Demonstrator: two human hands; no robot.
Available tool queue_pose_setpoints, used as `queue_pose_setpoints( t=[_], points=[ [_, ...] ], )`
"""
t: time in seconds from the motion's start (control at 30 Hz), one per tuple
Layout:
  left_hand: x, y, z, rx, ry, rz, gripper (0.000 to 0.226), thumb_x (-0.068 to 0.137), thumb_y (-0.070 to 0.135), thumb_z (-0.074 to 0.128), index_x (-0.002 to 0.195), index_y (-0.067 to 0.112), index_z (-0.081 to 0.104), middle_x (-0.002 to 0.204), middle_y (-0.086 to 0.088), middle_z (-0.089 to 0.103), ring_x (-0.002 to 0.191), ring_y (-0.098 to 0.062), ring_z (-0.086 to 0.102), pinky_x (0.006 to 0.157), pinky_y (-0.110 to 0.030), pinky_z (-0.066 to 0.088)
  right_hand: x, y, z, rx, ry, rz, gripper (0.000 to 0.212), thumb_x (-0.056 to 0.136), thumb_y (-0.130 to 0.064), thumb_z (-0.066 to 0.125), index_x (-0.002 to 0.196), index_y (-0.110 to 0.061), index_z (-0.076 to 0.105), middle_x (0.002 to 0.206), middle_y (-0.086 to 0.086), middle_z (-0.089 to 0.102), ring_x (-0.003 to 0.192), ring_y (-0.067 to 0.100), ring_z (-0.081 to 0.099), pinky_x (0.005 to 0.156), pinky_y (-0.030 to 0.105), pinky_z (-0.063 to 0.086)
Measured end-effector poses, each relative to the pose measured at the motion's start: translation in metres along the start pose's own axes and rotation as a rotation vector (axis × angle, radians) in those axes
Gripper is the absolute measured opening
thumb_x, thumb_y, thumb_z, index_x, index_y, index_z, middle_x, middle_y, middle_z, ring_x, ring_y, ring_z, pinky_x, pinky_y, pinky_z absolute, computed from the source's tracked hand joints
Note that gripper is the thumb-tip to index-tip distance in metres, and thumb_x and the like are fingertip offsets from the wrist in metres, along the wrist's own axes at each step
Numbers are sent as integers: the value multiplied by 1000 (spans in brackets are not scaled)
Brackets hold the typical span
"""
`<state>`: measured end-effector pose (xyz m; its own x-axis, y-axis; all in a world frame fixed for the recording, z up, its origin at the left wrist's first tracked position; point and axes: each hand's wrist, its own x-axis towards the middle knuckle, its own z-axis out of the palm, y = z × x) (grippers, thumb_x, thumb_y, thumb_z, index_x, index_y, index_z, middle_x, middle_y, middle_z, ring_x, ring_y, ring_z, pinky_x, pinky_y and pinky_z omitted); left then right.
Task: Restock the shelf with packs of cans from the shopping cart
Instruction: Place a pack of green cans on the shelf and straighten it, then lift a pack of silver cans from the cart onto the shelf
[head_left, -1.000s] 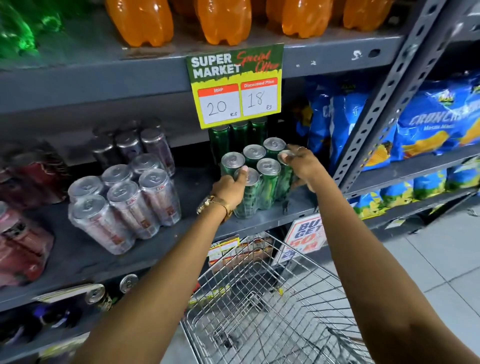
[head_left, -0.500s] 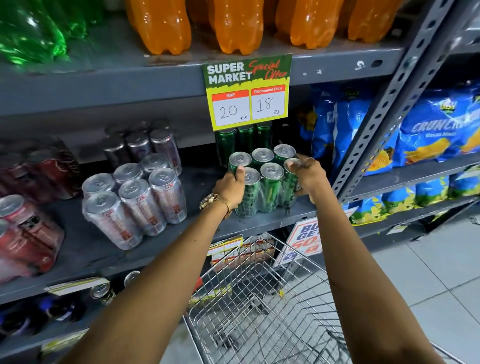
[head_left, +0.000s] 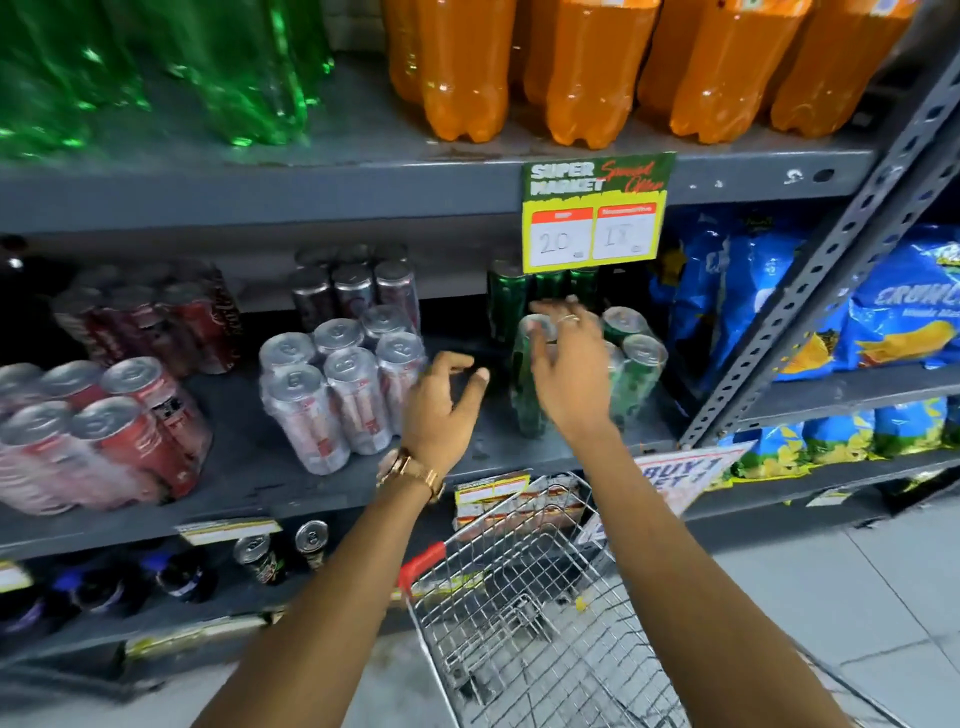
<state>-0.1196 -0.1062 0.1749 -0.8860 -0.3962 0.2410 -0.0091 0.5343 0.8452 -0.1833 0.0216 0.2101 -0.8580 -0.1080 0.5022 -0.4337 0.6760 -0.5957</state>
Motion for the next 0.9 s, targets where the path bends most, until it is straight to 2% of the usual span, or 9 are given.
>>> queue_pose_setpoints(
  t=[0.1, 0.2, 0.3, 0.4, 0.53, 0.63, 0.7, 0.77, 0.9],
  points=[
    [-17, -17, -57, 278, 359, 104, 38, 84, 42, 51, 108, 14, 60, 106, -9, 64, 97, -30, 60, 85, -36, 44, -1, -41, 47, 138, -208, -45, 36, 94, -26, 49, 120, -4, 60, 123, 21, 61, 115, 35, 56, 97, 34, 39],
    [-20, -38, -101, 437, 568, -161, 58, 79, 49, 54, 119, 7, 55, 118, -20, 58, 110, -39, 53, 94, -43, 39, 6, -69, 92, 204, -457, 96, 46, 93, -29, 52, 125, 4, 52, 128, 28, 56, 120, 39, 53, 97, 38, 41],
    [-5, -63, -125, 151, 333, -508, 93, 69, 68, 38, 132, 0, 44, 136, -27, 48, 128, -40, 45, 106, -45, 36, 14, -84, 120, 301, -580, 306, 48, 89, -34, 56, 120, 2, 53, 126, 25, 60, 118, 36, 56, 92, 35, 45],
    [4, -63, -127, -120, 131, -529, 59, 93, 45, 45, 130, -1, 48, 136, -21, 53, 125, -35, 51, 100, -36, 41, 14, -83, 128, 315, -551, 393, 45, 86, -37, 56, 118, -6, 58, 120, 20, 64, 109, 34, 61, 80, 31, 43],
    [15, -72, -132, -155, 165, -546, 48, 95, 39, 47, 126, 4, 53, 130, -18, 59, 120, -36, 54, 98, -38, 43, -6, -82, 119, 361, -472, 452, 36, 85, -34, 57, 108, -7, 61, 98, 12, 63, 89, 24, 57, 74, 30, 40],
    [24, -81, -141, -172, 137, -529, 42, 93, 40, 48, 112, 5, 62, 112, -16, 65, 111, -35, 60, 91, -35, 47, -30, -82, 108, 403, -400, 512, 39, 86, -36, 59, 107, -3, 60, 95, 10, 60, 88, 24, 56, 74, 30, 42],
    [27, -81, -144, -171, 117, -505, 40, 93, 39, 49, 108, 5, 65, 104, -14, 65, 101, -31, 61, 81, -29, 42, -42, -84, 102, 418, -359, 525, 44, 87, -38, 59, 113, -3, 59, 104, 16, 64, 96, 30, 61, 81, 36, 48],
    [26, -82, -143, -161, 115, -494, 40, 93, 40, 49, 110, 7, 66, 108, -14, 67, 97, -26, 59, 82, -29, 43, -43, -85, 100, 429, -341, 547, 50, 88, -39, 58, 122, -3, 56, 117, 20, 64, 108, 34, 61, 91, 40, 50],
    [17, -81, -138, -144, 128, -497, 42, 93, 42, 48, 114, 9, 65, 110, -12, 67, 110, -33, 61, 87, -31, 44, -27, -82, 101, 425, -408, 538, 54, 88, -43, 55, 132, -12, 52, 125, 18, 63, 106, 35, 63, 92, 51, 53]
  ],
)
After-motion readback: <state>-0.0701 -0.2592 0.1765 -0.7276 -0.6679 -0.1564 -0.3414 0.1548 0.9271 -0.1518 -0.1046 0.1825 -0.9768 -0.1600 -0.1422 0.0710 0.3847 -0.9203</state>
